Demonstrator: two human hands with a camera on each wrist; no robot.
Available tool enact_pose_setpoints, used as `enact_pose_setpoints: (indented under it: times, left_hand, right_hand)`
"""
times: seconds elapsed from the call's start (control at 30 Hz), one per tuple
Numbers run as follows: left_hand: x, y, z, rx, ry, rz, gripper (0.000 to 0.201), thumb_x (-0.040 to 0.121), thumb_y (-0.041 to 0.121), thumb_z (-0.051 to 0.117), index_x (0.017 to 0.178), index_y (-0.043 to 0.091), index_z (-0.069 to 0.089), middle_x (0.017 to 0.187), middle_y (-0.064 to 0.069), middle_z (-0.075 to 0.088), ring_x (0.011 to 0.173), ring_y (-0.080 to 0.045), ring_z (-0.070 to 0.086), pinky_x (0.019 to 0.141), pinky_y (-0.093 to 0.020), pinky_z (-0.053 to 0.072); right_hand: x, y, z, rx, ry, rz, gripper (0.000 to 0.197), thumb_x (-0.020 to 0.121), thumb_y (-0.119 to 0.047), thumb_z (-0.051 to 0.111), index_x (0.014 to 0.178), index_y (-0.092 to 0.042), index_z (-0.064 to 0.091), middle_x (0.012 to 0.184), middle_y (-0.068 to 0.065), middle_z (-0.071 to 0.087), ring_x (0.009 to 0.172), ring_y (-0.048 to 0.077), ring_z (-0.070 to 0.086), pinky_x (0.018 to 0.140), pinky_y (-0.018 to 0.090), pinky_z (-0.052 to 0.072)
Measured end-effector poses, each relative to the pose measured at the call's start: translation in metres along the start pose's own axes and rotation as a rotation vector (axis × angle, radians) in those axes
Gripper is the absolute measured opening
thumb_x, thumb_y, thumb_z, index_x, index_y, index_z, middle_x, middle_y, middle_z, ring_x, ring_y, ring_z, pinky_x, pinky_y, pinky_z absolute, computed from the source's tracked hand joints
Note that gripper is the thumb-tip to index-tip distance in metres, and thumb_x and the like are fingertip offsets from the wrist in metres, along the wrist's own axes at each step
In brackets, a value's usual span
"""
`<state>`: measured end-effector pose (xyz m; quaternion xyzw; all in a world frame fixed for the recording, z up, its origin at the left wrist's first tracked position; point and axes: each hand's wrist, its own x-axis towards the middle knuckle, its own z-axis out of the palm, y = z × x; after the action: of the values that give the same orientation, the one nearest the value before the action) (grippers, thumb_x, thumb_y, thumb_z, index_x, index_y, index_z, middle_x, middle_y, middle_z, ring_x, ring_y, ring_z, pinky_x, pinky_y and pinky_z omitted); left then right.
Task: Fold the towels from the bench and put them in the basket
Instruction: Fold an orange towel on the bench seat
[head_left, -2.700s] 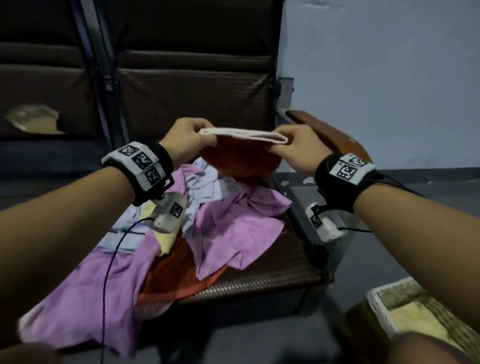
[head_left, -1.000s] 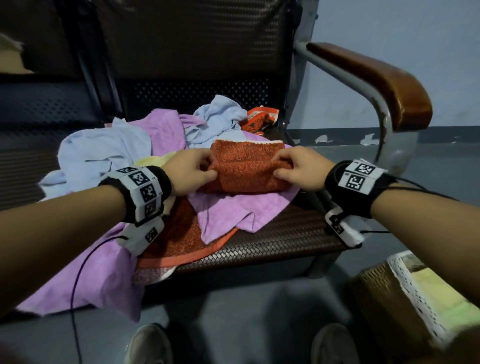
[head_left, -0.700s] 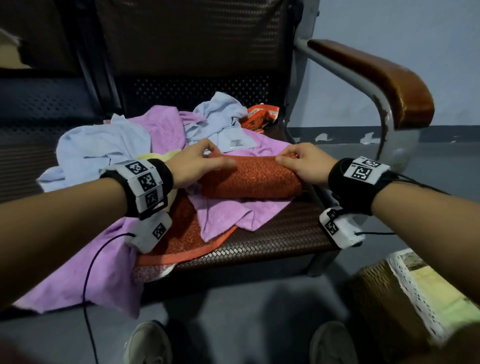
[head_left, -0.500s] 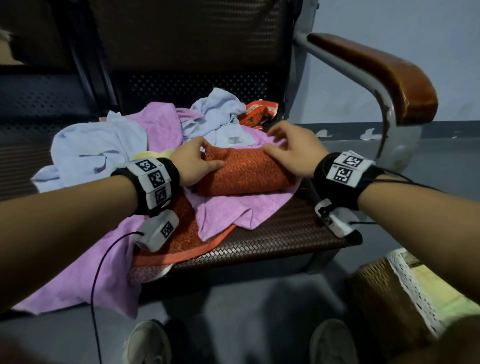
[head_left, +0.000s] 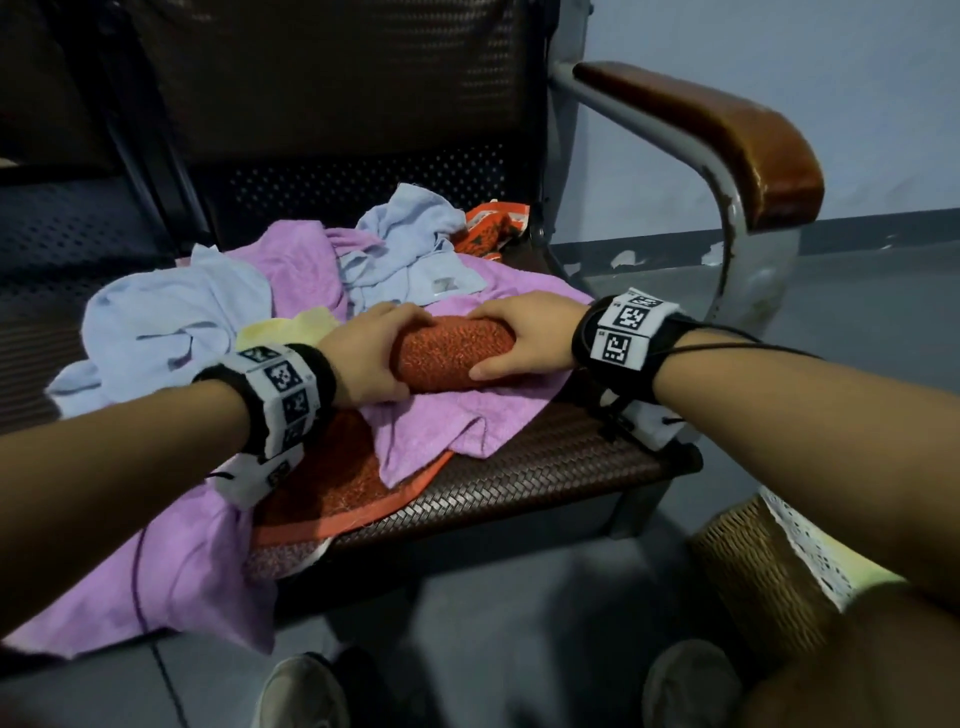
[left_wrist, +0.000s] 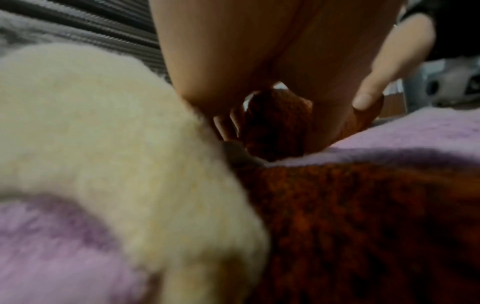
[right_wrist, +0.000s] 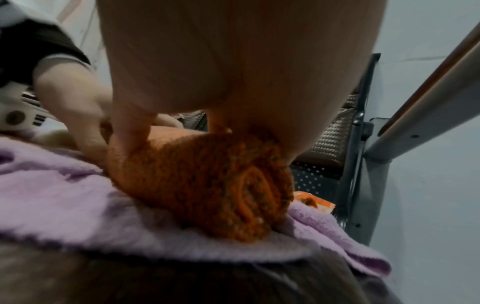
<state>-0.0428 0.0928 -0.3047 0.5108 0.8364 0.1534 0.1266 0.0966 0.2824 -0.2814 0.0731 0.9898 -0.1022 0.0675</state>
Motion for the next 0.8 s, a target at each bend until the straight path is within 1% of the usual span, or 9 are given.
enact_pose_setpoints:
  times: [0.13, 0.27, 0.37, 0.47, 0.53, 0.6, 0.67, 0.7, 0.8]
  left_hand:
    - [0.002, 0.017, -0.009, -0.147, 0.256, -0.055, 0.044, 0.068, 0.028, 0.075, 0.110, 0.022, 0.060, 0.097, -0.002, 0.067, 0.092, -0.026, 0.064, 0.077, -0.028, 0.043]
    - [0.005, 0.063, -0.028, -0.463, 0.372, 0.027, 0.036, 0.069, 0.031, 0.062, 0.102, 0.017, 0.060, 0.093, 0.000, 0.068, 0.086, -0.022, 0.064, 0.085, -0.040, 0.053]
    - [0.015, 0.110, -0.041, -0.559, 0.471, 0.171, 0.031, 0.075, 0.032, 0.070, 0.102, 0.021, 0.062, 0.090, 0.004, 0.066, 0.081, -0.008, 0.061, 0.083, -0.034, 0.052]
    - [0.026, 0.165, -0.040, -0.676, 0.522, 0.280, 0.033, 0.075, 0.049, 0.076, 0.100, 0.031, 0.064, 0.090, 0.012, 0.068, 0.081, 0.001, 0.062, 0.080, -0.023, 0.051]
    - [0.032, 0.205, -0.027, -0.771, 0.471, 0.308, 0.044, 0.072, 0.058, 0.079, 0.106, 0.035, 0.062, 0.098, 0.013, 0.069, 0.089, 0.000, 0.065, 0.086, -0.026, 0.054]
    - [0.038, 0.252, -0.005, -0.925, 0.366, 0.329, 0.070, 0.065, 0.063, 0.082, 0.121, 0.029, 0.054, 0.110, 0.009, 0.068, 0.101, -0.003, 0.067, 0.093, -0.031, 0.055]
    - [0.044, 0.301, 0.022, -1.085, 0.225, 0.321, 0.085, 0.062, 0.064, 0.084, 0.126, 0.023, 0.047, 0.118, 0.002, 0.069, 0.108, -0.011, 0.068, 0.098, -0.037, 0.054]
    - [0.047, 0.324, 0.037, -1.136, 0.112, 0.326, 0.079, 0.065, 0.061, 0.083, 0.125, 0.021, 0.050, 0.117, 0.000, 0.070, 0.107, -0.012, 0.069, 0.096, -0.036, 0.055]
    - [0.057, 0.394, 0.093, -1.042, -0.309, 0.347, 0.030, 0.084, 0.034, 0.076, 0.110, 0.019, 0.068, 0.097, 0.003, 0.077, 0.086, -0.011, 0.074, 0.074, -0.026, 0.057]
  right_hand:
    - [-0.008, -0.003, -0.009, 0.119, 0.036, 0.045, 0.079, 0.068, -0.072, 0.074, 0.131, -0.028, 0.053, 0.115, -0.006, 0.067, 0.104, 0.019, 0.063, 0.094, 0.034, 0.050]
    - [-0.037, 0.002, -0.028, 0.264, 0.141, 0.010, 0.089, 0.063, -0.057, 0.086, 0.138, -0.029, 0.045, 0.125, -0.007, 0.064, 0.110, 0.015, 0.061, 0.097, 0.031, 0.047]
    - [-0.069, 0.018, -0.048, 0.461, 0.245, 0.071, 0.068, 0.072, -0.032, 0.085, 0.132, -0.024, 0.053, 0.121, 0.000, 0.069, 0.110, 0.019, 0.065, 0.100, 0.038, 0.050]
    - [-0.119, 0.040, -0.062, 0.662, 0.365, 0.090, 0.048, 0.076, -0.020, 0.077, 0.120, -0.017, 0.058, 0.108, 0.004, 0.073, 0.100, 0.018, 0.070, 0.094, 0.044, 0.055]
    - [-0.162, 0.057, -0.064, 0.755, 0.456, 0.139, 0.039, 0.072, -0.021, 0.073, 0.109, -0.018, 0.061, 0.098, 0.002, 0.075, 0.092, 0.015, 0.071, 0.085, 0.037, 0.057]
    - [-0.207, 0.078, -0.057, 0.865, 0.579, 0.224, 0.033, 0.069, -0.019, 0.070, 0.100, -0.019, 0.063, 0.088, -0.004, 0.073, 0.082, 0.008, 0.069, 0.079, 0.029, 0.056]
    - [-0.253, 0.102, -0.042, 1.012, 0.738, 0.322, 0.033, 0.068, -0.016, 0.068, 0.100, -0.014, 0.065, 0.088, 0.001, 0.072, 0.082, 0.010, 0.067, 0.079, 0.030, 0.055]
    - [-0.276, 0.113, -0.033, 1.094, 0.824, 0.375, 0.034, 0.069, -0.015, 0.068, 0.103, -0.012, 0.066, 0.089, 0.001, 0.072, 0.083, 0.011, 0.068, 0.077, 0.029, 0.055]
    - [-0.343, 0.143, 0.003, 1.310, 1.064, 0.563, 0.045, 0.070, -0.018, 0.069, 0.114, -0.011, 0.064, 0.096, 0.000, 0.075, 0.087, 0.014, 0.072, 0.073, 0.026, 0.057]
